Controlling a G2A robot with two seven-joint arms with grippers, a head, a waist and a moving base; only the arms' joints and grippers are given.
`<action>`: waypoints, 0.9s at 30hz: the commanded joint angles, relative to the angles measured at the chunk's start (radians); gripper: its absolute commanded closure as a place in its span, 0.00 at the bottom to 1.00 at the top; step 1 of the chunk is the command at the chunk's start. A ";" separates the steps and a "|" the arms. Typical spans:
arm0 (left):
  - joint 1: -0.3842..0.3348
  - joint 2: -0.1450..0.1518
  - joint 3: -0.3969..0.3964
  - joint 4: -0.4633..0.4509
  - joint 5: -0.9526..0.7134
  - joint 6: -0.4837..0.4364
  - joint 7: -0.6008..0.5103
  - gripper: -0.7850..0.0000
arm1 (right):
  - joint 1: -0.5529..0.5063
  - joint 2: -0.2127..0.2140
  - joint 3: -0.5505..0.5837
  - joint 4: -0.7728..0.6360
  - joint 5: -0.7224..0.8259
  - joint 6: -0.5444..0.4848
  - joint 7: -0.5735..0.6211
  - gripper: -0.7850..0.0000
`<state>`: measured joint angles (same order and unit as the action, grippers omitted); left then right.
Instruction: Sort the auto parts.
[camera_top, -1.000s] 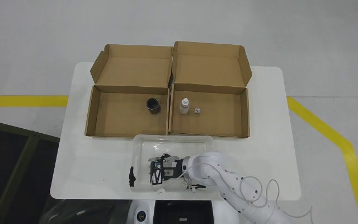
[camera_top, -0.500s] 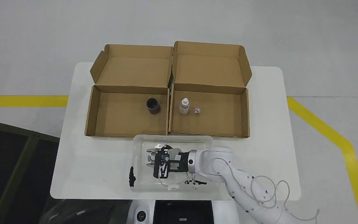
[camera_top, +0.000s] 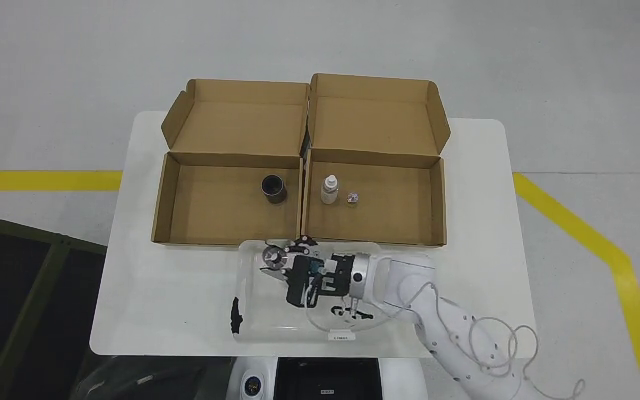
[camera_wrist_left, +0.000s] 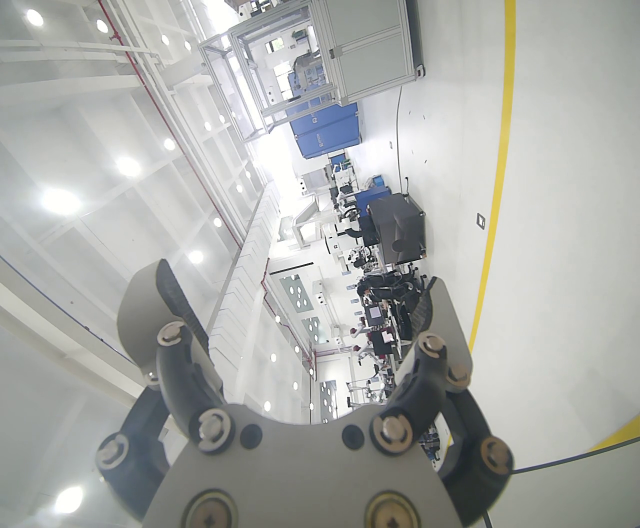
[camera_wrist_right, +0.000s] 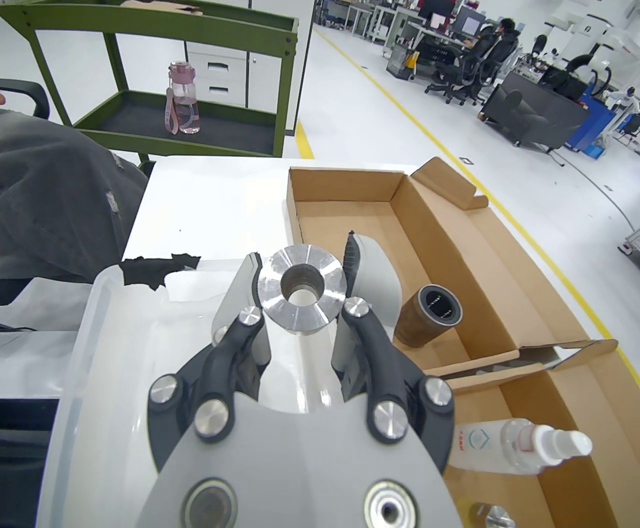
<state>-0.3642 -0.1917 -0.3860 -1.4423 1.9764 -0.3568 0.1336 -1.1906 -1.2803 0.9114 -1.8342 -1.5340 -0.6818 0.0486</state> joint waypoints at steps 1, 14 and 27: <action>0.000 0.000 0.000 0.000 0.000 0.000 0.000 0.00 | 0.002 0.001 0.009 -0.006 0.009 0.009 -0.017 1.00; 0.000 0.000 0.000 0.000 0.000 0.000 0.000 0.00 | 0.017 -0.001 0.041 -0.053 0.047 0.093 -0.082 1.00; 0.000 0.000 0.000 0.000 0.000 0.000 0.000 0.00 | 0.029 -0.005 0.052 -0.066 0.067 0.143 -0.115 1.00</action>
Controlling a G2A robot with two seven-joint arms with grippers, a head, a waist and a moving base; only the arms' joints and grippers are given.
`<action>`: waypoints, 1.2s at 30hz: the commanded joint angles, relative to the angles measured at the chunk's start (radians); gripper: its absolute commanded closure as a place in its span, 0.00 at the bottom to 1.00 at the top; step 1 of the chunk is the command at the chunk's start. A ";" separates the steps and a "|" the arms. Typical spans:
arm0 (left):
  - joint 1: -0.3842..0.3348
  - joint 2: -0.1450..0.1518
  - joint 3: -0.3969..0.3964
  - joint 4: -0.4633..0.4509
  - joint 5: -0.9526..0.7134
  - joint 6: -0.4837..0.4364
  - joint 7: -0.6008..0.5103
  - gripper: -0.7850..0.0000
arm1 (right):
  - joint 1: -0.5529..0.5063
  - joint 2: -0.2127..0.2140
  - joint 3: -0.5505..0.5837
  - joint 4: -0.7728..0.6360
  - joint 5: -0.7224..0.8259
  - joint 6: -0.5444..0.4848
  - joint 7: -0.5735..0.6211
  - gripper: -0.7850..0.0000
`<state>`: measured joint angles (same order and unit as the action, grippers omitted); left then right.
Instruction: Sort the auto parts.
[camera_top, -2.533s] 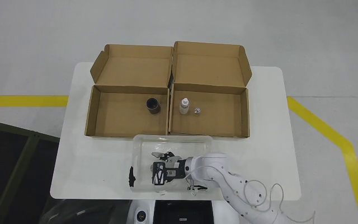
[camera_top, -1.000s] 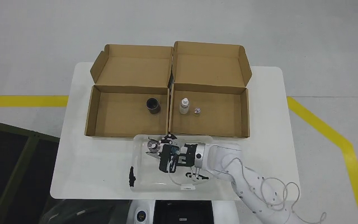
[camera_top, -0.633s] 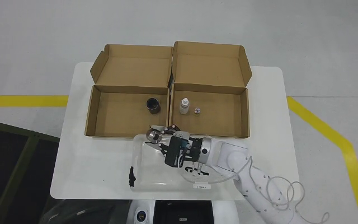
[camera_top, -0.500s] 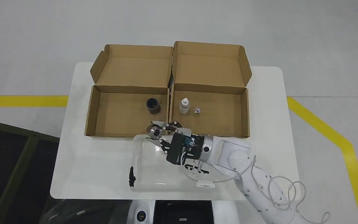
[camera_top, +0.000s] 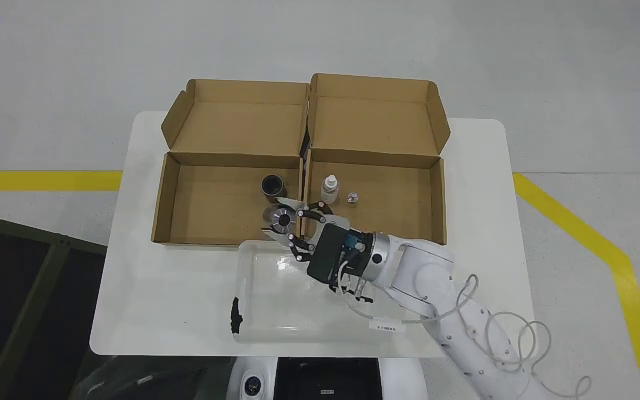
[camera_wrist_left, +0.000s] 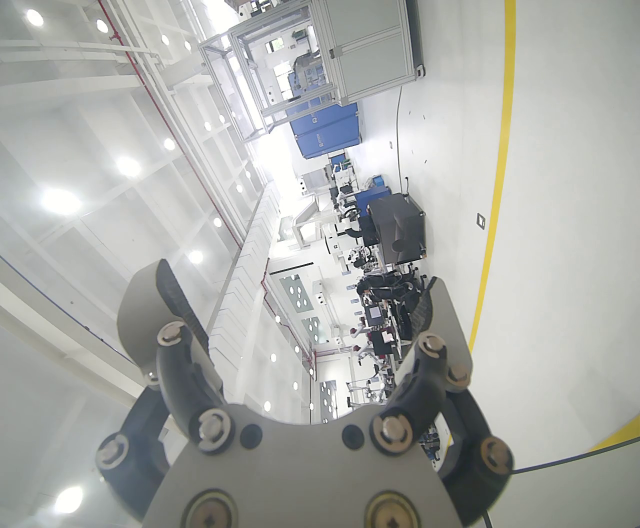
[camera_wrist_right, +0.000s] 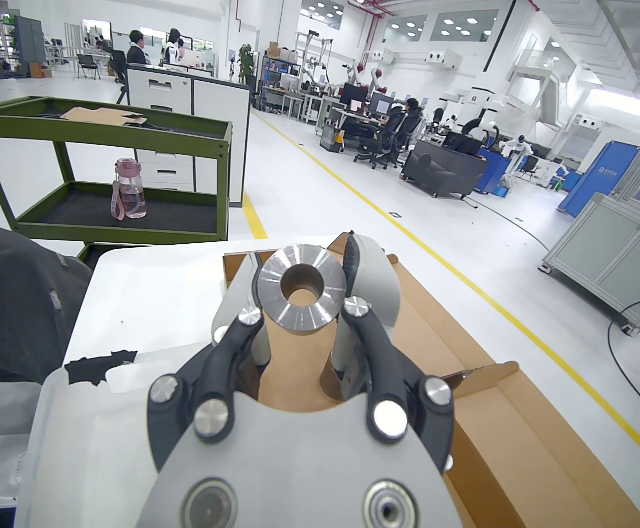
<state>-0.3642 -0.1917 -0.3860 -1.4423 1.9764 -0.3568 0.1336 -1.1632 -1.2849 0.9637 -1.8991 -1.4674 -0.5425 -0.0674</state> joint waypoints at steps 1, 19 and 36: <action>0.000 0.000 0.000 0.000 0.000 0.000 0.000 0.00 | 0.003 -0.001 0.000 -0.002 -0.001 0.007 0.001 1.00; 0.000 0.000 0.000 0.000 0.000 0.000 0.000 0.00 | 0.079 -0.022 -0.059 0.105 -0.004 0.051 0.061 1.00; 0.000 0.000 0.000 0.000 0.000 0.000 0.000 0.00 | 0.270 -0.080 -0.188 0.316 0.082 0.011 0.199 1.00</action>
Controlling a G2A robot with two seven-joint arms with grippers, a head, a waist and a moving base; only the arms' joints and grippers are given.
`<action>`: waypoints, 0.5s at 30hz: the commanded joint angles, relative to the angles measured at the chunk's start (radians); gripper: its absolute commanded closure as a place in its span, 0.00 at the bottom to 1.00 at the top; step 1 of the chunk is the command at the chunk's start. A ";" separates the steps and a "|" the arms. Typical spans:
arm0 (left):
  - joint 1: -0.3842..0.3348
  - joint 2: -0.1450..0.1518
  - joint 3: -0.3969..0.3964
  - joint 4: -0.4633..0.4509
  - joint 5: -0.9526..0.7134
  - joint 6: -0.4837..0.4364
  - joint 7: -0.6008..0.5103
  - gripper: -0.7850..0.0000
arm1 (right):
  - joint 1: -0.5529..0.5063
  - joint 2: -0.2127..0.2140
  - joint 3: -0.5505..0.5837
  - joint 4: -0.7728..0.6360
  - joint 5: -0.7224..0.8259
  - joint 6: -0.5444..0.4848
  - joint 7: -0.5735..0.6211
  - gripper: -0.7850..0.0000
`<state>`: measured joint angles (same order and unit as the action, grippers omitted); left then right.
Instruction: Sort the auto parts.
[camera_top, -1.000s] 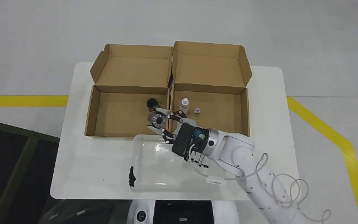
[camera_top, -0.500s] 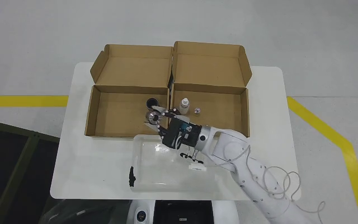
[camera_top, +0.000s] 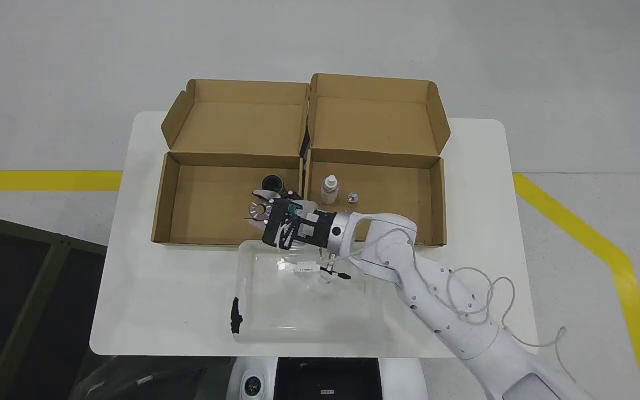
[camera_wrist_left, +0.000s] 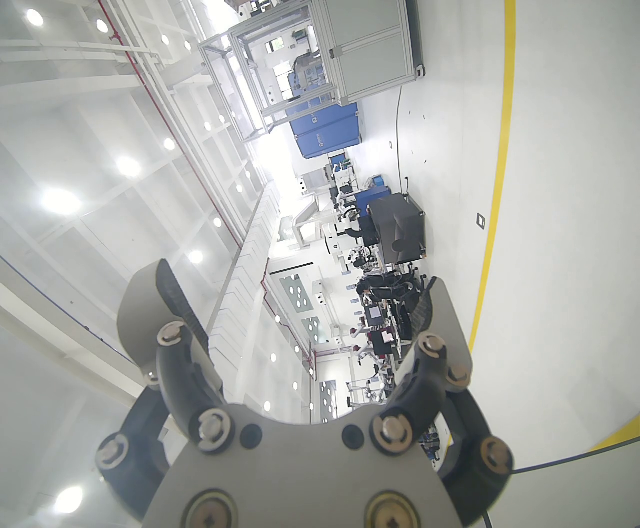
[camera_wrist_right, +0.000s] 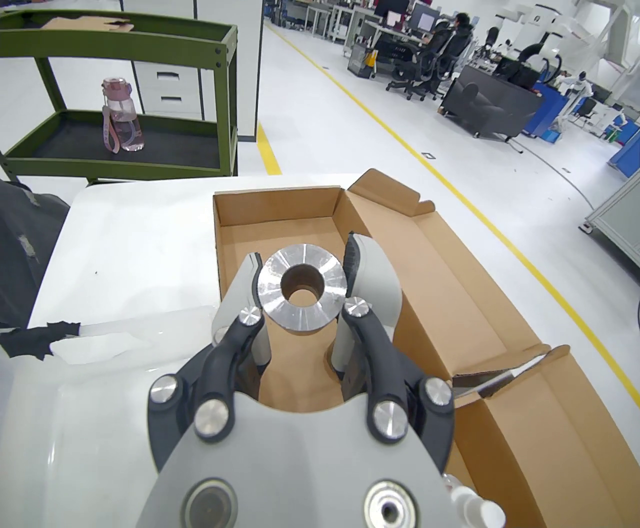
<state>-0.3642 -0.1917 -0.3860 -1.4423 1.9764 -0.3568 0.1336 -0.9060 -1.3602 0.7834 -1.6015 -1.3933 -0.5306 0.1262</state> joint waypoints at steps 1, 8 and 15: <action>0.000 0.000 0.000 0.000 0.000 0.000 0.000 0.00 | 0.024 -0.009 -0.016 0.035 0.012 -0.001 0.012 1.00; 0.000 0.000 0.000 0.000 0.000 0.000 0.000 0.00 | 0.099 -0.042 -0.072 0.147 0.048 -0.010 0.043 1.00; 0.000 0.000 0.000 0.000 0.000 0.000 0.000 0.00 | 0.163 -0.071 -0.113 0.237 0.060 -0.018 0.081 1.00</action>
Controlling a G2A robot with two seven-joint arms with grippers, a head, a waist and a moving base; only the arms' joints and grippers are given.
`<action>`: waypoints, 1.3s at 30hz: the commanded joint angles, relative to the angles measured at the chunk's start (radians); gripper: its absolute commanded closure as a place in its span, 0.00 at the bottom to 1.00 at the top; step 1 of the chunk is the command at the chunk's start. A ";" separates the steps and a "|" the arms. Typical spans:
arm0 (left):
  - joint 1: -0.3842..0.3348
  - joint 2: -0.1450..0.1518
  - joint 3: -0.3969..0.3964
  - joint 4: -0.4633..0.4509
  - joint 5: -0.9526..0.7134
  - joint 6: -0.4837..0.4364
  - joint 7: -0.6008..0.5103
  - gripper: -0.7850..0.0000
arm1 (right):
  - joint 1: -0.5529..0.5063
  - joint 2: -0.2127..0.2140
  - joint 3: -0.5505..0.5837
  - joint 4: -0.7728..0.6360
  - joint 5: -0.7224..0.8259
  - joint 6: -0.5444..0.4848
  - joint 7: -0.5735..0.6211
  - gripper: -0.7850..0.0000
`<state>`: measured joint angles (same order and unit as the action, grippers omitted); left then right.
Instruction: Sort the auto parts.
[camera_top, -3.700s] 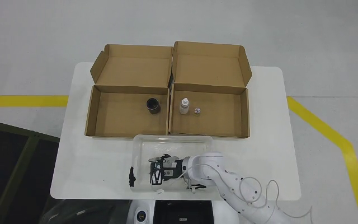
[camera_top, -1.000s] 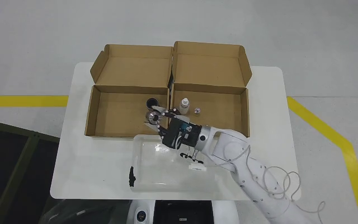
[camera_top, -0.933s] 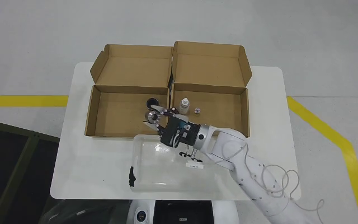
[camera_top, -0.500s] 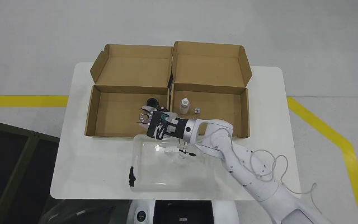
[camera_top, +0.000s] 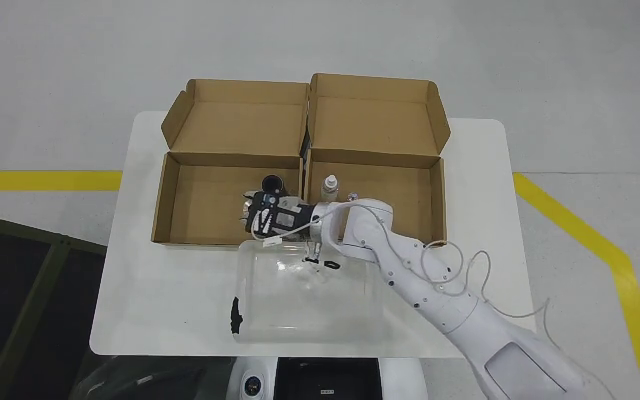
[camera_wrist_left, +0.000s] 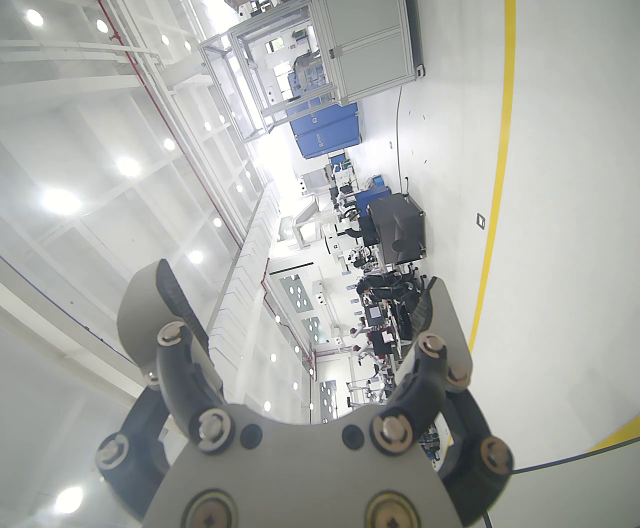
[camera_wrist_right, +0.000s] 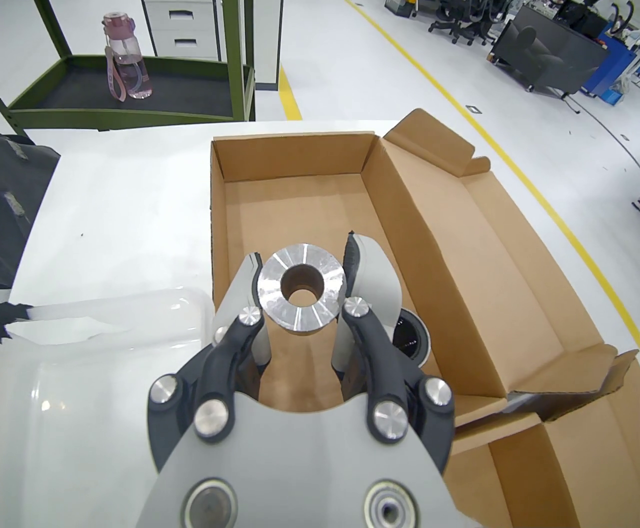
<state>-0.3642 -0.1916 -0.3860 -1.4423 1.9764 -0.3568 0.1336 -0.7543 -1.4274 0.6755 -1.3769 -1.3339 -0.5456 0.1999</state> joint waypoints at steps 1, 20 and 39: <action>0.000 0.000 0.000 0.000 0.000 0.000 0.000 0.00 | 0.021 -0.008 -0.009 0.022 0.002 -0.006 0.015 1.00; 0.000 0.000 0.000 0.000 0.000 0.000 0.000 0.00 | 0.126 -0.065 -0.068 0.185 0.013 -0.066 0.127 1.00; 0.000 0.000 0.000 0.000 0.000 0.000 0.000 0.00 | 0.178 -0.119 -0.118 0.303 -0.010 -0.079 0.176 0.90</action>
<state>-0.3642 -0.1917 -0.3860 -1.4423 1.9764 -0.3568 0.1336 -0.5785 -1.5443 0.5595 -1.0772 -1.3421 -0.6235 0.3749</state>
